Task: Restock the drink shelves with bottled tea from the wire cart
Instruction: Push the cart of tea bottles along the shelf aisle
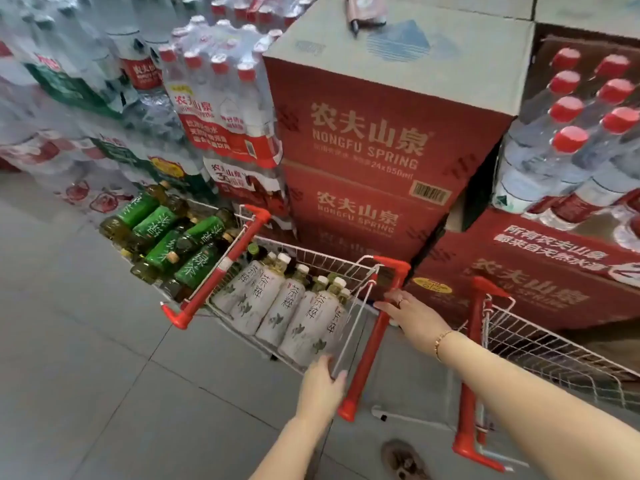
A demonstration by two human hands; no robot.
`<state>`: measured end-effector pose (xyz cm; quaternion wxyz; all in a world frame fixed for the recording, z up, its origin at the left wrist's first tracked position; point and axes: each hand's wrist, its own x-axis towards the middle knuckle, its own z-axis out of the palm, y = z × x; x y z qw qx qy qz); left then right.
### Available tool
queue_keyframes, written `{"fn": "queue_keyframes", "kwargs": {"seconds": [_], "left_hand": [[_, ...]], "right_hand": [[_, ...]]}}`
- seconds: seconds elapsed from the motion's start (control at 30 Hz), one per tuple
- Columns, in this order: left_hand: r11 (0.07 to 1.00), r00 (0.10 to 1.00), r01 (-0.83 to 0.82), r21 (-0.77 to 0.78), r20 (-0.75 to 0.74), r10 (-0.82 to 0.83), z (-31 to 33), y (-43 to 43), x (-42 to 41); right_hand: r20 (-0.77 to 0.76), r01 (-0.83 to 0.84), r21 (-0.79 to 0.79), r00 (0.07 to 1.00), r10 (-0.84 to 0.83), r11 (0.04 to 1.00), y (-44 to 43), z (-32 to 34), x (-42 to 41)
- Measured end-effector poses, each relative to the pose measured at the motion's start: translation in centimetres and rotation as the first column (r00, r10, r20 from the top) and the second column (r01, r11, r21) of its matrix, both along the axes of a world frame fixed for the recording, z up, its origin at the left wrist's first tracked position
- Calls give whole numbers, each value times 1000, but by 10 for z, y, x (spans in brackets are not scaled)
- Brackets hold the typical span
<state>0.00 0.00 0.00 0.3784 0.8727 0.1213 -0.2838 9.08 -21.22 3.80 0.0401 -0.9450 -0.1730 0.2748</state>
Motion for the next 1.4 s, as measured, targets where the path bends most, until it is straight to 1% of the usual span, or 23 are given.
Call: {"fn": "queue_keyframes", "kwargs": {"seconds": [0.1,0.17,0.2,0.27,0.37,0.43,0.5,0.67,0.87,0.93,1.07,1.23,1.3,1.4], "left_hand": [[994,992,-107,-12,-74,106,-24,-26,-2],[982,975,-189,-25,-121,184,-37,-41,-10],[978,971,-207,-27,-126,202,-41,-47,-15],[972,971,-233,-11,-50,232,-46,-58,-22],[951,949,-309,-11,62,309,-50,-69,-29],[940,938,-337,49,103,331,-51,-75,-35],[927,926,-364,89,144,349,-53,-81,-44],[897,885,-429,106,247,394,-49,-75,-62],[872,863,-474,122,263,432,-47,-58,-120],[864,855,-486,132,275,439,-48,-50,-142],[848,841,-503,164,320,437,-51,-37,-178],[834,826,-521,182,352,439,-59,-48,-219],[827,825,-521,210,374,424,-64,-60,-236],[815,825,-530,236,369,429,-64,-84,-262]], "right_hand": [[-32,-163,-12,986,162,987,-22,-34,33],[-87,-280,-10,956,278,960,-31,-51,53],[-86,-327,6,941,327,945,-34,-58,60],[-46,-401,53,914,404,914,-37,-68,75],[-29,-476,65,878,478,877,-35,-80,87],[23,-511,57,860,510,858,-34,-85,87],[24,-490,80,871,490,868,-32,-83,82],[9,-435,128,899,437,891,-26,-84,54],[6,-395,201,916,402,896,-20,-82,-16],[33,-404,206,913,406,891,-18,-87,-45],[58,-369,244,929,366,897,-11,-92,-92],[70,-415,176,910,409,893,-16,-95,-126],[64,-432,159,902,427,888,-26,-95,-137],[48,-472,123,881,470,873,-40,-93,-155]]}}
